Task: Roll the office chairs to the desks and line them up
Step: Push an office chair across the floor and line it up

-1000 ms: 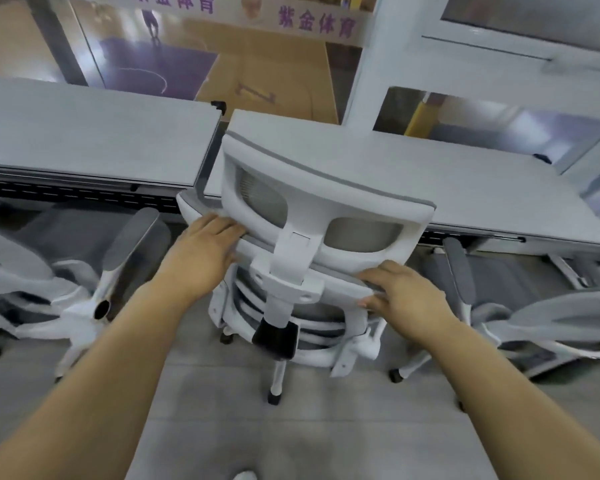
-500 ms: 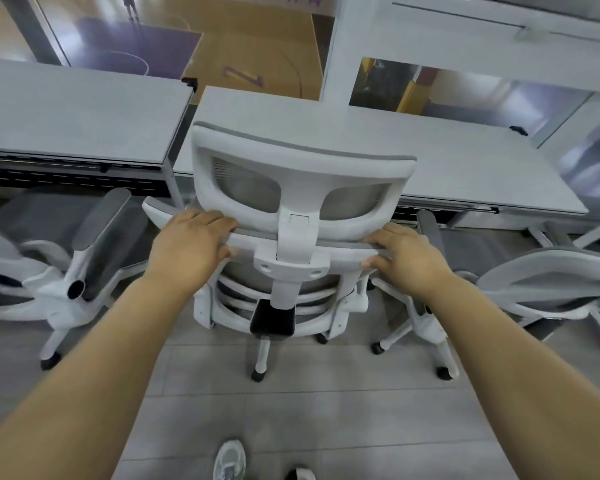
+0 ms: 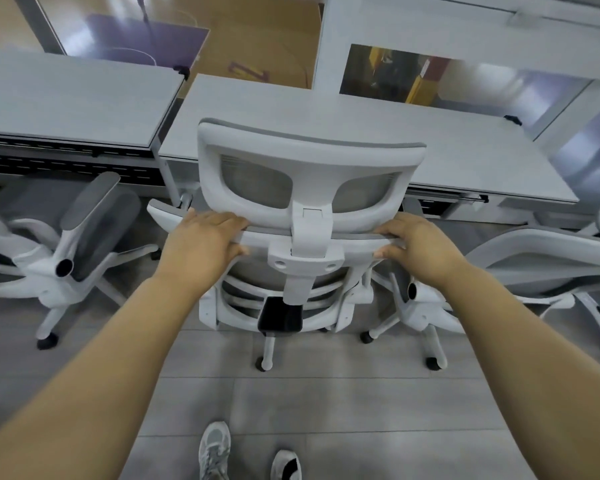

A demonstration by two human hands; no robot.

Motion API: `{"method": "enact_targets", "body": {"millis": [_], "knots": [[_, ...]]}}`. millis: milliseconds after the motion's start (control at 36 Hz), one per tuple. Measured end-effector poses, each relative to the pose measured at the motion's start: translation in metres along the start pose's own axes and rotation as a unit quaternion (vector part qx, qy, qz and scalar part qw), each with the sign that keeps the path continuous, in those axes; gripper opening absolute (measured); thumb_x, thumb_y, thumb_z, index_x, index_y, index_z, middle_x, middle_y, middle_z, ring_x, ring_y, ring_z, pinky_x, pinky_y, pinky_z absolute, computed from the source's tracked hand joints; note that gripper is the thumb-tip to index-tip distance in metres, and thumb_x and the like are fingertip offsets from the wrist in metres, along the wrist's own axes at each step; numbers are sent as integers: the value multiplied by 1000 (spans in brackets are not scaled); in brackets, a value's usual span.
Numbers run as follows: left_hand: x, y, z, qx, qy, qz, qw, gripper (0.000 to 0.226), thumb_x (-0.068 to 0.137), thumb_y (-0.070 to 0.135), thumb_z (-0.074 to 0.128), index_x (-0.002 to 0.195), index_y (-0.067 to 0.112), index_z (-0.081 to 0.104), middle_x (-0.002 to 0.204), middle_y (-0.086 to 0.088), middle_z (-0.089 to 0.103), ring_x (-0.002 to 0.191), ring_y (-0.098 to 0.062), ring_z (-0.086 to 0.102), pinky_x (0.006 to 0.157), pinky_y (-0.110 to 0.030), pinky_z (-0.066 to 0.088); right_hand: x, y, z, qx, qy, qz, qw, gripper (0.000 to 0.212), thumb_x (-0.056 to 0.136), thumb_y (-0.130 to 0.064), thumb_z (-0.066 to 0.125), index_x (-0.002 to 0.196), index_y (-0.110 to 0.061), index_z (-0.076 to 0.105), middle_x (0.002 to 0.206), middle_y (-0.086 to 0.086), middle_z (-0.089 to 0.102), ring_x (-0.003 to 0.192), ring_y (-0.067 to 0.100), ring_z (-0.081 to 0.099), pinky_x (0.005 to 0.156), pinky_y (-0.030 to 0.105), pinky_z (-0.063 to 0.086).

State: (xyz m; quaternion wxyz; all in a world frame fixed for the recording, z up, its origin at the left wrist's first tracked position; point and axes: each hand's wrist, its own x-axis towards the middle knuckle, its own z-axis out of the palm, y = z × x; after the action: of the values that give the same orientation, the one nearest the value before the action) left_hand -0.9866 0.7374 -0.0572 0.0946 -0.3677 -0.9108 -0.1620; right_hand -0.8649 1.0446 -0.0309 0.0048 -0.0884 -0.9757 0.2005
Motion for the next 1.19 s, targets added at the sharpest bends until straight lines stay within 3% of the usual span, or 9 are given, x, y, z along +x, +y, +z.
{"method": "enact_targets", "body": {"millis": [194, 444, 694, 833, 917, 1056, 1194], "knots": [[5, 25, 2, -11, -11, -11, 1000, 36, 78, 20, 73, 111, 9, 65, 103, -9, 67, 102, -32, 60, 100, -51, 33, -13, 18, -10, -7, 5, -2, 1000, 36, 80, -20, 72, 115, -17, 65, 113, 2, 60, 110, 21, 50, 90, 29, 37], [10, 40, 3, -7, -9, -11, 1000, 34, 77, 18, 73, 108, 7, 66, 98, -11, 68, 95, -33, 61, 91, -46, 37, -15, 25, -12, -9, 23, 6, 1000, 42, 82, -16, 70, 122, -10, 61, 119, 7, 60, 114, 22, 50, 88, 21, 32], [11, 40, 1, -14, -33, -37, 999, 37, 81, 21, 69, 115, 10, 63, 107, -9, 65, 108, -30, 56, 104, -47, 28, -18, 21, -12, 2, 31, 5, 1000, 41, 82, -16, 70, 122, -11, 62, 122, 5, 59, 117, 22, 49, 94, 30, 38], [10, 41, -1, -8, -45, -44, 998, 38, 82, 22, 68, 118, 11, 61, 111, -6, 63, 110, -28, 54, 102, -43, 27, -19, 19, -13, -12, 24, 14, 1000, 42, 83, -20, 70, 124, -13, 61, 126, 5, 58, 119, 23, 49, 96, 32, 38], [11, 44, -7, 1, -70, -43, 997, 37, 84, 24, 65, 120, 15, 58, 113, -3, 61, 110, -27, 53, 101, -41, 29, -20, 15, -16, -50, 2, 35, 998, 43, 88, -26, 65, 129, -19, 56, 129, 0, 54, 121, 20, 46, 94, 33, 37], [12, 48, -28, 22, -146, -69, 987, 43, 89, 32, 58, 130, 25, 49, 127, 4, 53, 115, -23, 50, 87, -36, 45, -21, 2, -27, -158, -47, 58, 985, 41, 90, -35, 59, 129, -25, 51, 126, -1, 52, 116, 23, 48, 82, 36, 43], [8, 46, -48, 42, -229, -70, 970, 63, 88, 38, 59, 144, 28, 31, 147, 11, 33, 130, -14, 39, 96, -36, 43, -19, -19, -45, -196, -115, 85, 970, 42, 88, -44, 56, 125, -24, 51, 123, 0, 54, 111, 21, 51, 77, 34, 43]]}}
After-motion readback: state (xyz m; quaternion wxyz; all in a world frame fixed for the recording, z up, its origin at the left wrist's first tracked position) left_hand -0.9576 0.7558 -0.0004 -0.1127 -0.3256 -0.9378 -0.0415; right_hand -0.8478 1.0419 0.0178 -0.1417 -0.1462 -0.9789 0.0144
